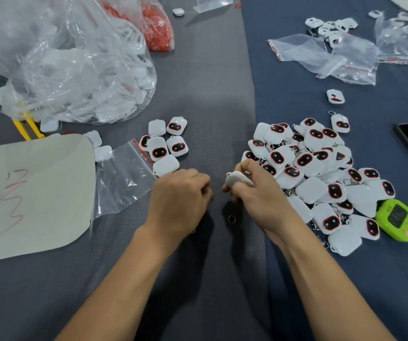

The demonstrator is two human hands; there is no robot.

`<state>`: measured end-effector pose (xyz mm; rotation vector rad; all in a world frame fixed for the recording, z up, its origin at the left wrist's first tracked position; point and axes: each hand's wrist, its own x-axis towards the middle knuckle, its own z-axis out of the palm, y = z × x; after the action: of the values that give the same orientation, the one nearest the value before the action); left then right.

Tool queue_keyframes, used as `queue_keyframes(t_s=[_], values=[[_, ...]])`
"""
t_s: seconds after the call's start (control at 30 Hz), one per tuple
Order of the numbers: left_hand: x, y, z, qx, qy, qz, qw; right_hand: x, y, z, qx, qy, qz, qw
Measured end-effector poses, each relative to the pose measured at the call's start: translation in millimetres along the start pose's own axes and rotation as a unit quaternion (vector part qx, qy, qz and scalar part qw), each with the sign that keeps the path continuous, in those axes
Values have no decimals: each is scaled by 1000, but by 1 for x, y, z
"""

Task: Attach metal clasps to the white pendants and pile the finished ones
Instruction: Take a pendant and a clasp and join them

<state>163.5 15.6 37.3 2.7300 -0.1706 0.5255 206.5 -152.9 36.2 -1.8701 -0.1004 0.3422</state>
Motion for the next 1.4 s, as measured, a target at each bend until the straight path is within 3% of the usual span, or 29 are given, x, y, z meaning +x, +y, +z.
queue_keyframes(t_s=[0.07, 0.17, 0.4, 0.67, 0.93, 1.4], values=[[-3, 5, 8, -12, -43, 21, 999, 2, 5, -5, -76, -4, -20, 997], [-4, 6, 15, -47, -76, 14, 996, 3, 12, -8, -104, 7, -24, 994], [-2, 1, 15, -139, -88, -26, 986, 5, 10, -8, -141, -9, -53, 988], [-2, -3, 15, -174, -90, -42, 980, 9, 5, -6, -237, -25, -105, 965], [-1, -5, 15, -198, -104, -61, 973, 8, 6, -8, -153, 10, -68, 986], [0, -8, 16, -212, -112, -67, 969, 9, -1, -8, -215, -41, -78, 973]])
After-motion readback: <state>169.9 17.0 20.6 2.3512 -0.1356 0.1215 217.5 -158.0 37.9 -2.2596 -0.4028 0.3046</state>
